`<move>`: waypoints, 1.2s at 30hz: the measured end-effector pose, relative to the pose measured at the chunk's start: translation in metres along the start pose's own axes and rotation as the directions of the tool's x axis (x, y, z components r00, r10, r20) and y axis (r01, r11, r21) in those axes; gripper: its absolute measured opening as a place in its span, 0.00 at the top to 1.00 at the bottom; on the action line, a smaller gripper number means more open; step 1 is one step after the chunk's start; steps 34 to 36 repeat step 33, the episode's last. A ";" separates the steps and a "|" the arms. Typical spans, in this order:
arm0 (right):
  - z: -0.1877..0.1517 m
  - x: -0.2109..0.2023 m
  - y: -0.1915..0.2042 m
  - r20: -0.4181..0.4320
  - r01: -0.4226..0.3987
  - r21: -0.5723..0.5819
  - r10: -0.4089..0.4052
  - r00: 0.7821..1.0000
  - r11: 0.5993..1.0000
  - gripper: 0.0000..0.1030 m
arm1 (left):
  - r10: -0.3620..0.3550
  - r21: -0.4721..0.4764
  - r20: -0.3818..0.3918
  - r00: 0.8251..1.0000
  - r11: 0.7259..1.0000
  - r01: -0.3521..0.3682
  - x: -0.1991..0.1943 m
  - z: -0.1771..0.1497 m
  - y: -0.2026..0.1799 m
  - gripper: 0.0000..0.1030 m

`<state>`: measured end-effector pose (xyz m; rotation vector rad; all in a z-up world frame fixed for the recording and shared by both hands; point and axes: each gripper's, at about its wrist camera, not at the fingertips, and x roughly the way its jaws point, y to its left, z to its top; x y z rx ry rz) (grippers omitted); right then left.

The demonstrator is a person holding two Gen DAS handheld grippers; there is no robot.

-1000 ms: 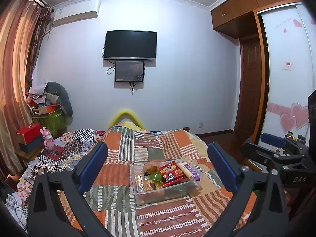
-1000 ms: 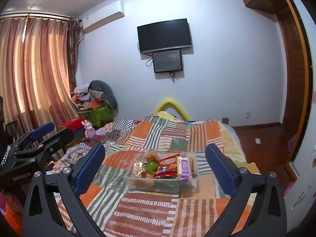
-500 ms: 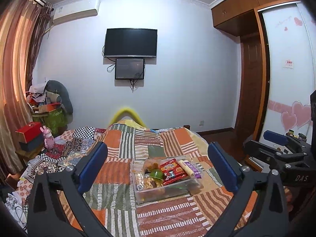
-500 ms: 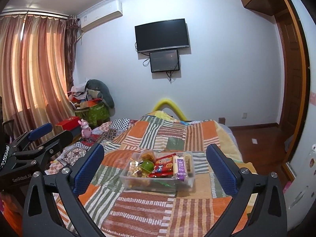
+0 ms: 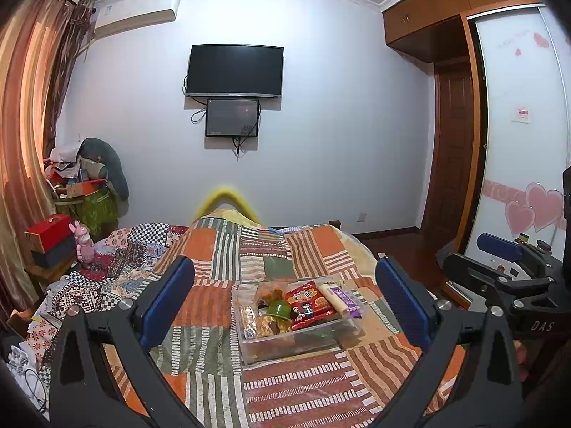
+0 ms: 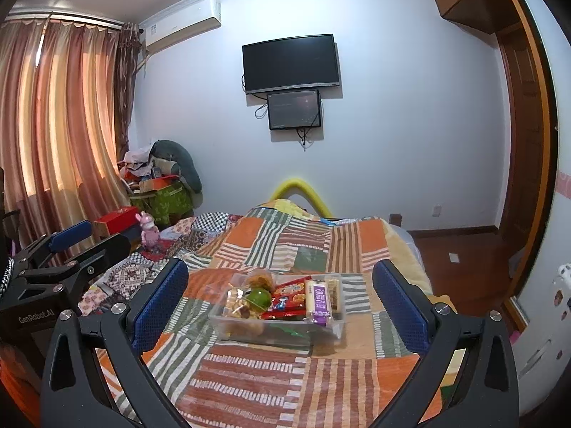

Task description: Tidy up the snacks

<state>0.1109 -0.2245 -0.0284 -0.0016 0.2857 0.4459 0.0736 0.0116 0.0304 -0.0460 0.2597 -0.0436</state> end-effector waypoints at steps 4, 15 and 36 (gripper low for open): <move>0.000 0.000 0.000 -0.003 0.004 -0.001 -0.004 1.000 1.000 0.00 | -0.002 0.006 -0.003 1.000 1.000 0.002 0.001 -0.001 0.000 0.00; 0.001 0.001 0.000 -0.008 0.009 -0.004 -0.009 1.000 1.000 0.00 | -0.019 0.003 -0.014 1.000 1.000 0.019 0.002 -0.002 -0.001 0.00; -0.002 0.004 -0.001 -0.012 0.007 0.002 -0.007 1.000 1.000 0.00 | -0.032 -0.001 -0.031 0.999 0.999 0.032 0.005 -0.005 -0.001 0.00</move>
